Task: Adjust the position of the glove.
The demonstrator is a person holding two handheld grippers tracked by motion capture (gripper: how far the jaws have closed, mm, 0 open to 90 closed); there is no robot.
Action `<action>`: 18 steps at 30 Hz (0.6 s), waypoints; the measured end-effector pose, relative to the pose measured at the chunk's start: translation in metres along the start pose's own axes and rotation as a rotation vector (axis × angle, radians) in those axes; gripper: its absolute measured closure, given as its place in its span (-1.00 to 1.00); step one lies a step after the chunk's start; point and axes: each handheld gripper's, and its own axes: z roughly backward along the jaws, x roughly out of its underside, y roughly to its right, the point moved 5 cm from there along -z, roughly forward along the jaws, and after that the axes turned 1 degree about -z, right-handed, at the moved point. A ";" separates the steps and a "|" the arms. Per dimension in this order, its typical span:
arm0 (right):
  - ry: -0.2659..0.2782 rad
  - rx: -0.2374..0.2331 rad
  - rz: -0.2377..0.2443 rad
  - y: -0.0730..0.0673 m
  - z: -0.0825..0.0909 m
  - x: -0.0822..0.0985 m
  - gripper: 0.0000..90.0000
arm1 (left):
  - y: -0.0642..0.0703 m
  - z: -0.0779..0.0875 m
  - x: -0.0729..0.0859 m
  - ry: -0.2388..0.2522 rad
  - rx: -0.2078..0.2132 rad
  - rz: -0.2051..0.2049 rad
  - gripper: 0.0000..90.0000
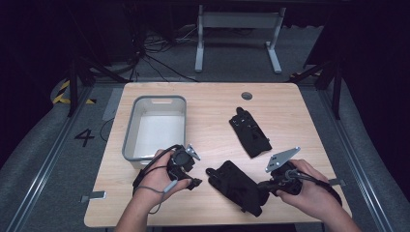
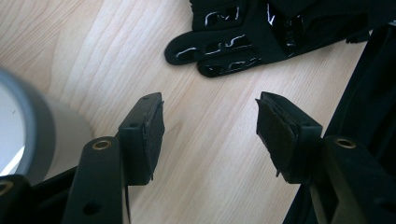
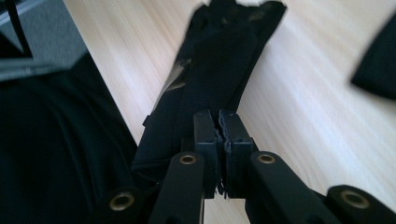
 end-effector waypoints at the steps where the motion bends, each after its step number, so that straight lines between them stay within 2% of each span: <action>1: 0.000 0.000 0.000 0.000 0.000 0.000 0.94 | 0.000 0.000 0.000 0.000 0.000 0.000 -0.06; 2: -0.022 0.016 -0.011 0.013 -0.002 0.008 0.94 | 0.000 -0.003 -0.003 -0.007 0.004 -0.010 -0.07; 3: -0.022 0.016 -0.011 0.013 -0.002 0.008 0.94 | 0.001 -0.005 -0.005 -0.009 0.010 -0.013 -0.07; 4: -0.026 0.042 -0.032 0.028 -0.006 0.015 0.94 | 0.002 -0.009 -0.008 -0.016 0.018 -0.024 -0.07; 6: -0.023 0.044 -0.036 0.031 -0.007 0.017 0.94 | 0.003 -0.011 -0.009 -0.019 0.021 -0.027 -0.07; 7: -0.021 0.046 -0.047 0.038 -0.009 0.019 0.94 | 0.003 -0.014 -0.011 -0.026 0.025 -0.033 -0.07; 8: -0.014 0.052 -0.058 0.050 -0.015 0.025 0.94 | 0.003 -0.017 -0.012 -0.034 0.031 -0.035 -0.07; 10: -0.017 0.071 -0.054 0.059 -0.021 0.029 0.93 | 0.003 -0.021 -0.012 -0.043 0.034 -0.030 -0.07; 11: -0.017 0.071 -0.054 0.059 -0.021 0.029 0.93 | 0.003 -0.021 -0.012 -0.043 0.034 -0.030 -0.07; 12: -0.007 0.110 -0.051 0.068 -0.025 0.031 0.89 | 0.003 -0.025 -0.013 -0.049 0.035 -0.035 -0.07; 14: -0.003 0.127 -0.051 0.071 -0.027 0.032 0.83 | 0.003 -0.027 -0.013 -0.050 0.033 -0.038 -0.07; 15: 0.005 0.152 -0.050 0.075 -0.028 0.033 0.72 | 0.003 -0.030 -0.013 -0.056 0.032 -0.043 -0.07; 16: 0.021 0.190 -0.035 0.080 -0.028 0.033 0.69 | 0.003 -0.032 -0.013 -0.058 0.035 -0.042 -0.07; 17: 0.017 0.211 -0.033 0.082 -0.028 0.034 0.67 | 0.003 -0.033 -0.014 -0.059 0.032 -0.045 -0.07; 18: 0.038 0.227 -0.038 0.083 -0.025 0.034 0.62 | 0.004 -0.035 -0.015 -0.061 0.034 -0.048 -0.07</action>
